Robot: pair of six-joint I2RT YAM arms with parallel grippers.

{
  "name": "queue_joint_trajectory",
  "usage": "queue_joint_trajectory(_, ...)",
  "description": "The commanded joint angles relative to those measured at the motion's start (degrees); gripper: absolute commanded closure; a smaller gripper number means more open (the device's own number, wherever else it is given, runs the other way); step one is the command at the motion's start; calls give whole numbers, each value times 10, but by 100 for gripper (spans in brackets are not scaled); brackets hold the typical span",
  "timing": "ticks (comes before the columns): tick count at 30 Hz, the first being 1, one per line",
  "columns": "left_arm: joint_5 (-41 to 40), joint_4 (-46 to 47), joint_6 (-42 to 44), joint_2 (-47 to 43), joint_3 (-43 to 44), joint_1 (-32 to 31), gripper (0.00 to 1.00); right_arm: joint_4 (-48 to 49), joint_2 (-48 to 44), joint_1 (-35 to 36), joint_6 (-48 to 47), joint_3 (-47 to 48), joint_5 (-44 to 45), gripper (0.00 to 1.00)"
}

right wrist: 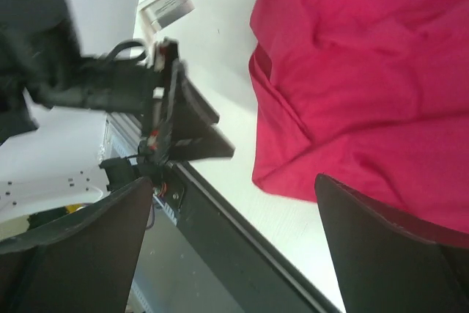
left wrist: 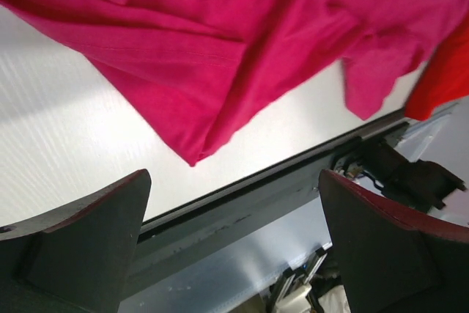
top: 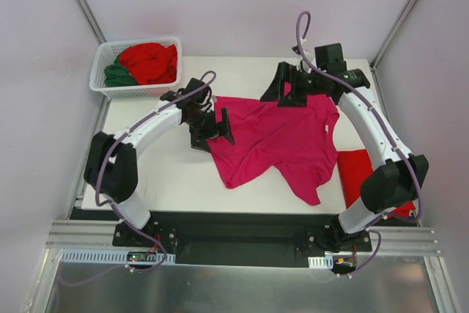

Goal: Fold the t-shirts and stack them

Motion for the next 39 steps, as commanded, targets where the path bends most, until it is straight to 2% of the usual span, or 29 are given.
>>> queue_joint_trajectory(1, -28, -48, 20, 65, 26, -5, 1, -18, -37, -11, 9, -100, -7, 4)
queue_joint_trajectory(5, -58, -117, 20, 138, 95, -18, 1, -42, -77, -10, -11, -135, 3, 4)
queue_joint_trajectory(10, -83, -168, 26, 196, 191, -30, 15, -51, -93, -10, -23, -155, 5, 4)
queue_joint_trajectory(16, -101, -198, 34, 241, 218, -31, 30, -59, -102, -10, -36, -165, 5, 4)
queue_joint_trajectory(29, -178, -286, 51, 291, 254, -64, 30, -71, -103, -11, -54, -174, 4, 4)
queue_joint_trajectory(32, -189, -299, 55, 304, 269, -63, 36, -71, -102, -10, -56, -176, 2, 4)
queue_joint_trajectory(35, -197, -303, 56, 311, 276, -65, 52, -71, -103, -10, -56, -181, 0, 4)
queue_joint_trajectory(36, -202, -305, 54, 311, 278, -66, 62, -70, -103, -10, -57, -181, 0, 4)
queue_joint_trajectory(39, -239, -304, 49, 313, 277, -74, 65, -70, -103, -10, -57, -185, -3, 4)
